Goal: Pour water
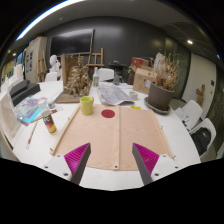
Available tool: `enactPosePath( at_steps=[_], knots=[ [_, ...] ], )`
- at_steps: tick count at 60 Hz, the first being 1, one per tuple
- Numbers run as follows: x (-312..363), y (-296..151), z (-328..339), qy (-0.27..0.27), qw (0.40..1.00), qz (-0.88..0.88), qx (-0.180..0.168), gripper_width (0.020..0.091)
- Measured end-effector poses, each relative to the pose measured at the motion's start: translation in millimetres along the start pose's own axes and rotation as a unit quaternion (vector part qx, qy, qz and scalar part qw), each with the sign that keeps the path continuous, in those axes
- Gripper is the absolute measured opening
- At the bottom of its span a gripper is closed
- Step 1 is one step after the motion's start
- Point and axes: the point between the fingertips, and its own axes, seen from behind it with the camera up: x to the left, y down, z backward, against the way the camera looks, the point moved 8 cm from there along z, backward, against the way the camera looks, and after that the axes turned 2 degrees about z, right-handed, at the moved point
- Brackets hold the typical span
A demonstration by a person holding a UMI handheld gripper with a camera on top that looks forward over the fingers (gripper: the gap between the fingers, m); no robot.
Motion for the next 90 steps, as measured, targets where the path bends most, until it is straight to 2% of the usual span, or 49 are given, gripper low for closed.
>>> enactPosePath(
  at_steps=[11,20,26,34,41,44,46,52,57,66,72,79,86,90],
  knots=[
    [131.2,-5.1,-16.1,-0.06,0.998,0.014,-0.002,0.0863],
    [231.1,-13.0,-35.1,-0.105,0.994,0.02,-0.022,0.0857],
    [270.5,-22.2,-65.9,-0.1,0.994,0.007,-0.038,0.0856],
    [289.4,-42.1,-118.5,-0.072,0.995,-0.015,-0.074,0.0858],
    [297.2,-46.1,-160.8,-0.06,0.995,-0.029,-0.076,0.0843],
    [299.8,-47.4,-173.3,-0.061,0.994,-0.034,-0.079,0.0805],
    [302.2,-46.5,-180.6,-0.066,0.994,-0.036,-0.081,0.0753],
    [306.7,-44.8,-193.2,-0.068,0.994,-0.037,-0.08,0.0451],
    [307.8,-46.1,-194.1,-0.062,0.994,-0.032,-0.088,0.0416],
    [309.9,-45.1,-192.2,-0.074,0.993,-0.035,-0.09,0.029],
    [309.4,-48.1,-191.4,-0.074,0.993,-0.031,-0.086,0.0241],
    [308.9,-71.2,-189.2,-0.075,0.991,-0.046,-0.096,0.0241],
    [310.3,-123.3,-188.7,-0.093,0.982,-0.109,-0.123,0.0241],
    [302.9,-158.6,-187.3,-0.121,0.968,-0.168,-0.143,0.0241]
  ],
)
